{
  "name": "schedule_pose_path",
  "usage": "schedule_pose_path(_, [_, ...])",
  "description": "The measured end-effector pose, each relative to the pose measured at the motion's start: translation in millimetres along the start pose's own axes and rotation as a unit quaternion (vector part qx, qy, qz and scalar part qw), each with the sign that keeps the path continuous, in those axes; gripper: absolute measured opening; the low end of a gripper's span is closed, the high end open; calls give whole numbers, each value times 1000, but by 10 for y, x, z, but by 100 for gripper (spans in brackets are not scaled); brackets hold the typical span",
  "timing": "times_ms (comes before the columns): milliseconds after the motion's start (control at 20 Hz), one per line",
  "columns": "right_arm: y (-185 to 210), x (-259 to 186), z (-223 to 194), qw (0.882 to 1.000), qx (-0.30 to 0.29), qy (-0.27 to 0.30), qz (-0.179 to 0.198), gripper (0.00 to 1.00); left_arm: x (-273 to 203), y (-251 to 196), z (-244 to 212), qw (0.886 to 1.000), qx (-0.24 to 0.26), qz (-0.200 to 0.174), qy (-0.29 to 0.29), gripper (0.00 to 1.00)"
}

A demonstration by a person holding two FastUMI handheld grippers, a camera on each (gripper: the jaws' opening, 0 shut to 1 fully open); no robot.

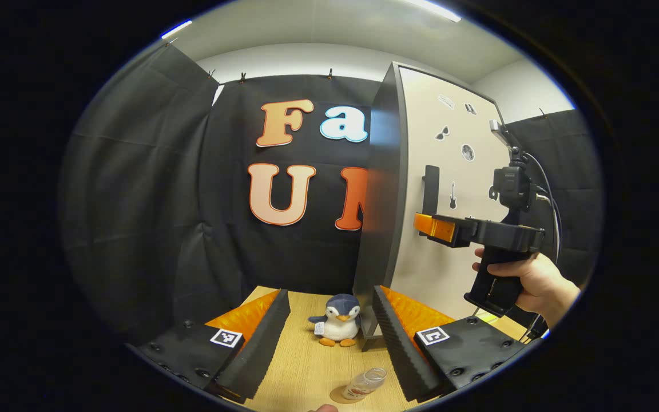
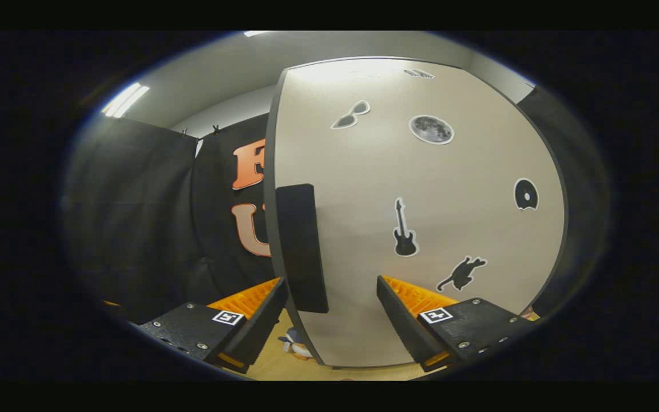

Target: Open the cabinet door with the right hand, grasp the bottle in the cabinet with the left hand and place it on the coaster, then close the cabinet door with the right hand.

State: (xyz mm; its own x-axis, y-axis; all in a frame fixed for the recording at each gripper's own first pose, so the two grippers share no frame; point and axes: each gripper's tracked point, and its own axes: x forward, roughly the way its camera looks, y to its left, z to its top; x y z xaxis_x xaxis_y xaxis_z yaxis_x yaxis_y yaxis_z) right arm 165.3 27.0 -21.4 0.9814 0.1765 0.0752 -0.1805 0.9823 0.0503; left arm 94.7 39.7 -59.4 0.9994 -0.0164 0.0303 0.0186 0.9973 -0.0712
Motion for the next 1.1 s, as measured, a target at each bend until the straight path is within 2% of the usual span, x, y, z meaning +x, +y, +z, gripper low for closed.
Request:
schedule_pose_path(300, [-77, -1119, 165, 1000, -18, -13, 15, 96, -150, -449, 63, 1000, 4, 1, -2, 95])
schedule_pose_path(450, [-318, -1759, 172, 1000, -18, -14, 0, 96, -259, -773, 96, 1000, 14, 1, -7, 95])
schedule_pose_path(700, [-779, -2654, 220, 999, -23, -15, -26, 96, -563, -1447, 218, 999, 19, -28, -27, 95])
schedule_pose_path(1050, [-1215, -3400, 273, 998, -22, -22, -49, 96, -934, -2152, 352, 997, 25, -47, -51, 95])
schedule_pose_path(1100, [-1255, -3461, 241, 998, -24, -19, -51, 99, -972, -2204, 359, 997, 25, -47, -54, 96])
